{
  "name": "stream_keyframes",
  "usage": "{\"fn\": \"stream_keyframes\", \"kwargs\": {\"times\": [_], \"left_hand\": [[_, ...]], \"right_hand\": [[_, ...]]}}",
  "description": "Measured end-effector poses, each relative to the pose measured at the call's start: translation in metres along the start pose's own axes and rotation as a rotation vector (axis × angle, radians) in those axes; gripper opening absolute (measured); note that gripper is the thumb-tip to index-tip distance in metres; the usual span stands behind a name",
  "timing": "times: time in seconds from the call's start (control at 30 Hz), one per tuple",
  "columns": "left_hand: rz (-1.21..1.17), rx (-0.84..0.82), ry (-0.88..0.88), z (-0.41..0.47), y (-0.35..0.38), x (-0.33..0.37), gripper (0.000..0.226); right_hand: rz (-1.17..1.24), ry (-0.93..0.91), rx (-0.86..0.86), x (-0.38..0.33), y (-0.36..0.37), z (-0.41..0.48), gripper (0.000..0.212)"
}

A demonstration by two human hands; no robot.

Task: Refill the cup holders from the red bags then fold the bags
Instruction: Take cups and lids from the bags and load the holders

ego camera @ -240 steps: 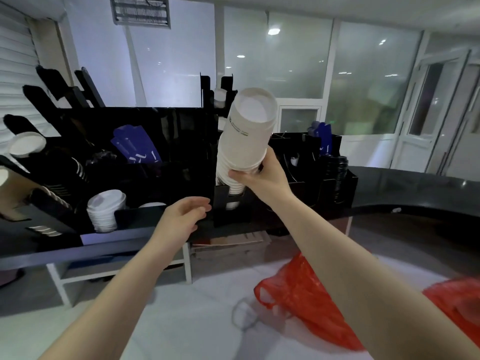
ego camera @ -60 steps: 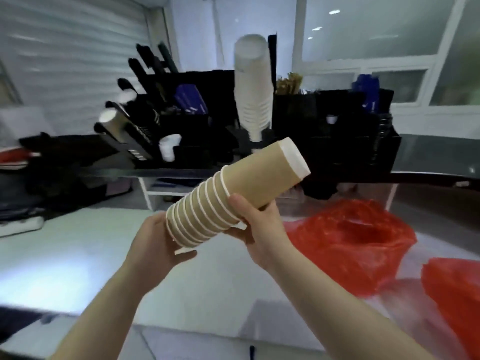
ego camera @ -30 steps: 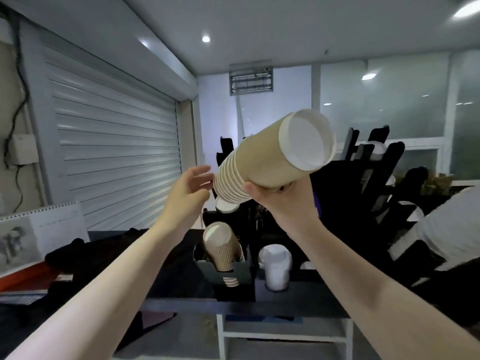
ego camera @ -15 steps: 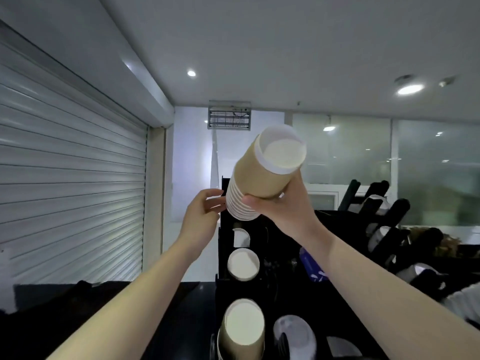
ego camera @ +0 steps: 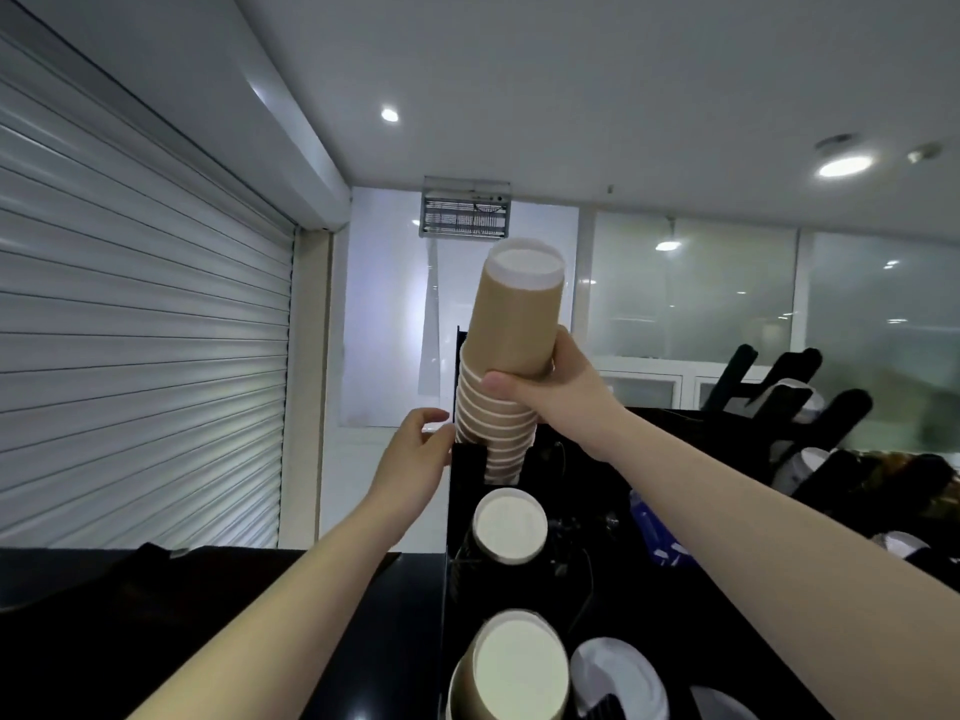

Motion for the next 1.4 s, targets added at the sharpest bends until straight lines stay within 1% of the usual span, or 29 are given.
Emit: {"fn": "stream_keyframes", "kwargs": {"times": [0.07, 0.13, 0.23, 0.3, 0.37, 0.4, 0.47, 0.57, 0.6, 0.67, 0.73, 0.8, 1.03, 1.17, 1.23, 1.27, 1.4], "left_hand": [[0.013, 0.010, -0.009, 0.001, 0.002, -0.009, 0.020], [0.058, 0.026, -0.012, 0.003, 0.002, -0.018, 0.024], [0.094, 0.023, -0.034, 0.004, 0.002, -0.028, 0.033], [0.080, -0.006, -0.075, 0.004, 0.004, -0.033, 0.032], [0.073, -0.005, -0.075, 0.003, 0.005, -0.035, 0.027], [0.071, 0.003, -0.058, 0.003, 0.006, -0.034, 0.023], [0.057, 0.023, -0.017, 0.002, 0.006, -0.031, 0.019], [0.021, 0.055, 0.041, 0.005, 0.003, -0.024, 0.018], [0.011, 0.057, 0.057, 0.006, 0.003, -0.021, 0.018], [-0.011, 0.052, 0.083, 0.007, 0.003, -0.017, 0.018], [-0.021, 0.039, 0.085, 0.008, 0.005, -0.016, 0.016], [-0.017, 0.018, 0.067, 0.007, 0.008, -0.019, 0.015], [-0.036, 0.002, 0.028, 0.004, 0.011, -0.022, 0.025], [-0.024, -0.049, 0.004, 0.002, 0.009, -0.022, 0.034], [-0.017, -0.073, -0.005, 0.001, 0.007, -0.021, 0.034], [-0.019, -0.080, -0.011, 0.001, 0.007, -0.020, 0.034], [-0.034, -0.096, -0.013, 0.003, 0.005, -0.021, 0.041]], "right_hand": [[-0.007, 0.038, -0.078, 0.004, 0.003, 0.008, 0.072], [-0.033, 0.061, -0.146, 0.008, 0.005, 0.017, 0.069], [-0.091, 0.076, -0.233, 0.019, 0.009, 0.020, 0.082], [-0.259, 0.042, -0.278, 0.029, 0.011, 0.016, 0.086], [-0.384, 0.004, -0.259, 0.037, 0.011, 0.012, 0.083], [-0.364, -0.003, -0.237, 0.040, 0.010, 0.011, 0.082], [-0.244, -0.032, -0.204, 0.040, 0.009, 0.009, 0.083], [-0.115, -0.103, -0.145, 0.030, 0.008, 0.006, 0.089], [-0.110, -0.120, -0.122, 0.027, 0.008, 0.006, 0.087], [-0.144, -0.138, -0.104, 0.024, 0.005, 0.006, 0.074], [-0.184, -0.133, -0.105, 0.025, 0.003, 0.005, 0.069], [-0.211, -0.131, -0.108, 0.027, 0.000, 0.005, 0.071], [-0.231, -0.090, -0.092, 0.028, 0.002, -0.001, 0.075], [-0.238, -0.004, -0.122, 0.040, 0.003, -0.004, 0.084], [-0.250, 0.035, -0.150, 0.046, 0.004, -0.006, 0.087], [-0.237, 0.057, -0.167, 0.049, 0.005, -0.006, 0.084], [-0.234, 0.116, -0.241, 0.052, 0.007, -0.003, 0.054]]}}
Point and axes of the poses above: each hand's wrist, its own z-axis towards the middle knuckle, its own y-axis out of the palm, x = y × z, the point moved 2 cm from there along z, towards the middle knuckle
